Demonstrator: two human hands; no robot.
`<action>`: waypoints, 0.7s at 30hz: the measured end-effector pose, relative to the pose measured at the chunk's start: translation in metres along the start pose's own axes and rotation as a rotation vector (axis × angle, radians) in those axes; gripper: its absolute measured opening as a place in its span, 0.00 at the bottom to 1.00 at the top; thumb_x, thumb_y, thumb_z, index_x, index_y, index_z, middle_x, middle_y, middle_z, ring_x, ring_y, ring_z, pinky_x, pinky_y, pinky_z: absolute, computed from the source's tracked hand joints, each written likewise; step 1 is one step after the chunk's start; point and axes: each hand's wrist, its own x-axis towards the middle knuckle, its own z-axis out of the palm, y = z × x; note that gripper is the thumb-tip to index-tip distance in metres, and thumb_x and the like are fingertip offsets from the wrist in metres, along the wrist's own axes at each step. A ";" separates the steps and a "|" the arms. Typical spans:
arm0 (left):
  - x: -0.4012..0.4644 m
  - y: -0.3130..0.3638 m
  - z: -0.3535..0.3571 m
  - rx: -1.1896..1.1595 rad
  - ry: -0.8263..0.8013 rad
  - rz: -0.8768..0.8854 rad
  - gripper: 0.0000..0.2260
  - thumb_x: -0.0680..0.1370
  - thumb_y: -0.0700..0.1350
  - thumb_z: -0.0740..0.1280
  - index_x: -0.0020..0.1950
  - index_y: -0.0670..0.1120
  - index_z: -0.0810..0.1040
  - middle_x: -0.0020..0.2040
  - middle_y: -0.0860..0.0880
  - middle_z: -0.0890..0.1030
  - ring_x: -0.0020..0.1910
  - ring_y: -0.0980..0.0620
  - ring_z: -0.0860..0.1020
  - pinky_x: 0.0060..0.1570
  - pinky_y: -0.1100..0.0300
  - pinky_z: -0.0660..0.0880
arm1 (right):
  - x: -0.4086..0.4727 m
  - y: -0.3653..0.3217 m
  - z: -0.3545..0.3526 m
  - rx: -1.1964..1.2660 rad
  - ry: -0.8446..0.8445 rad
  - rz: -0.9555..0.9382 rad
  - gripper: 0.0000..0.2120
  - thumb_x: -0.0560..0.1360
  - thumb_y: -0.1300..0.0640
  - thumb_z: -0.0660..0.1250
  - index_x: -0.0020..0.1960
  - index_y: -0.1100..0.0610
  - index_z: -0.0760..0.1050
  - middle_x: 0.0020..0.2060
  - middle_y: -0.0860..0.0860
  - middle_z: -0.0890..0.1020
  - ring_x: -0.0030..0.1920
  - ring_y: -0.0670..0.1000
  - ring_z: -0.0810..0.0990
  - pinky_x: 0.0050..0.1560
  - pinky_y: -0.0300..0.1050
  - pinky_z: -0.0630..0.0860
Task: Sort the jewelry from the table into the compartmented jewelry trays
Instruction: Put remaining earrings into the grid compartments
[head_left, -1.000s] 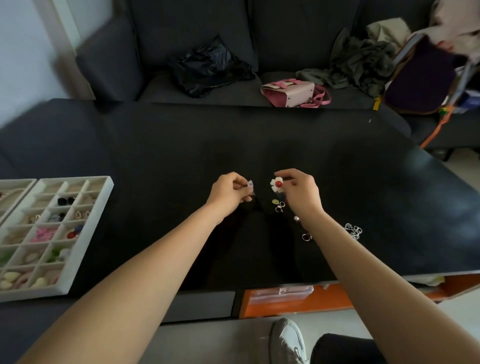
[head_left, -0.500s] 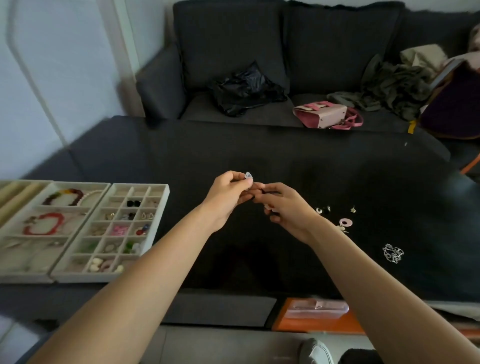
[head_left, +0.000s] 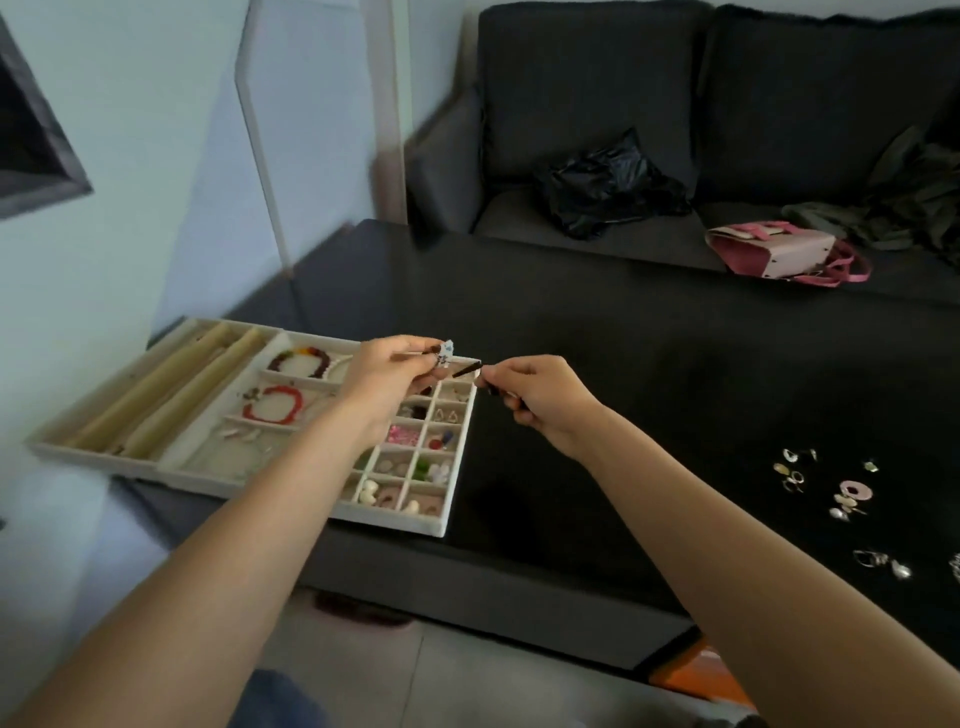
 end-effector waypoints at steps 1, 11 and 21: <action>0.004 -0.001 -0.012 0.010 0.003 -0.014 0.09 0.77 0.32 0.63 0.54 0.41 0.79 0.49 0.44 0.82 0.46 0.51 0.81 0.53 0.59 0.77 | 0.007 -0.002 0.010 0.000 -0.006 -0.002 0.10 0.78 0.58 0.64 0.50 0.63 0.81 0.33 0.50 0.75 0.30 0.43 0.68 0.28 0.33 0.66; 0.035 -0.005 -0.066 0.080 0.120 0.011 0.05 0.78 0.32 0.62 0.51 0.39 0.75 0.44 0.45 0.80 0.37 0.54 0.82 0.43 0.65 0.80 | 0.071 -0.005 0.075 -0.117 0.000 -0.014 0.06 0.77 0.57 0.66 0.48 0.58 0.81 0.42 0.51 0.79 0.35 0.44 0.72 0.31 0.35 0.68; 0.056 -0.014 -0.069 0.184 0.158 0.072 0.08 0.77 0.32 0.65 0.42 0.45 0.75 0.43 0.43 0.81 0.39 0.50 0.83 0.44 0.60 0.81 | 0.104 0.000 0.091 -0.295 0.135 -0.121 0.04 0.74 0.58 0.70 0.48 0.56 0.81 0.48 0.52 0.82 0.46 0.50 0.81 0.38 0.39 0.77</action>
